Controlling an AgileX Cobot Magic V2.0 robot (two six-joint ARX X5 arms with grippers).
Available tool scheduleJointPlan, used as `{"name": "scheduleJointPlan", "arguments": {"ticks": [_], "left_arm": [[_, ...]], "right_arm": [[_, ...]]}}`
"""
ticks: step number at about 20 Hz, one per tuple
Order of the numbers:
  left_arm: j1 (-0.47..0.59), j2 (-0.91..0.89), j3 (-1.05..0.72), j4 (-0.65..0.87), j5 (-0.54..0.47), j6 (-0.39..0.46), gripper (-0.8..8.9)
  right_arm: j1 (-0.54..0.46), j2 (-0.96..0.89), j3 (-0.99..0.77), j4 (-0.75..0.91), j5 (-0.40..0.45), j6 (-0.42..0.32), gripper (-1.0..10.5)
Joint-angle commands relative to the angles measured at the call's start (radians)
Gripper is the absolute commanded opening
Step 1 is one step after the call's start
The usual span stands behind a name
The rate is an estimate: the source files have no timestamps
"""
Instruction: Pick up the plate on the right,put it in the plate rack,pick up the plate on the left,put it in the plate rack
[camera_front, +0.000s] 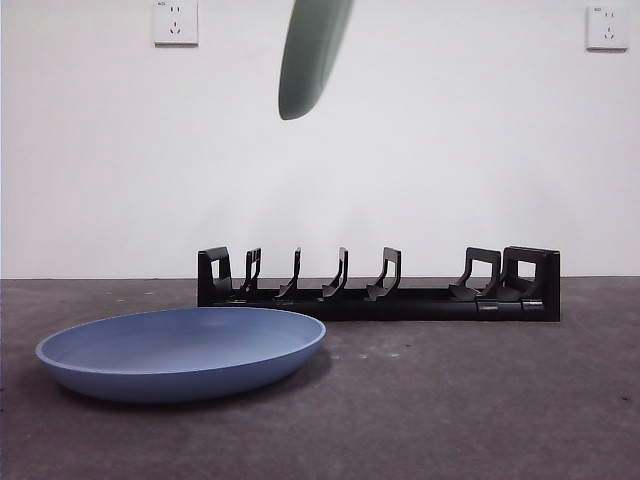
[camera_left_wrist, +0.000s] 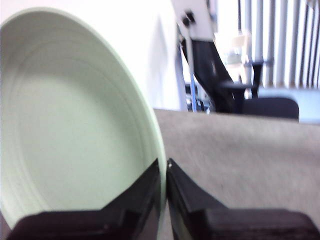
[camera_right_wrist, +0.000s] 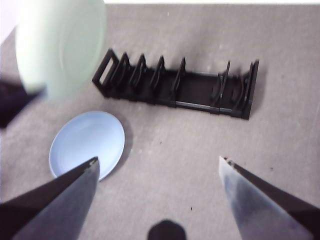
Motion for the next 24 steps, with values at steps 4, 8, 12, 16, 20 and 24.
{"name": "scheduleJointPlan", "arguments": {"ticks": [4,8,12,16,20,24], "left_arm": [[0.104,0.126,0.004,0.125,0.033,-0.183,-0.08],[0.143,0.241,0.027,0.177,0.035,-0.222,-0.08],[0.161,0.358,0.111,0.176,0.059,-0.224,-0.08],[0.163,0.446,0.176,0.175,0.051,-0.225,-0.08],[0.181,0.5,0.187,0.177,0.049,-0.225,-0.08],[0.206,0.514,0.187,0.155,0.049,-0.224,-0.08]], "right_arm": [[0.0,-0.028,-0.009,-0.024,-0.092,-0.003,4.1],[0.0,-0.039,-0.009,-0.025,-0.141,0.013,4.1],[0.0,-0.042,-0.009,-0.026,-0.153,0.024,4.1],[0.0,-0.054,-0.009,-0.026,-0.155,0.031,4.1],[0.0,-0.06,-0.01,-0.026,-0.152,0.031,4.1],[0.0,-0.06,-0.011,-0.026,-0.139,0.029,4.1]]}}
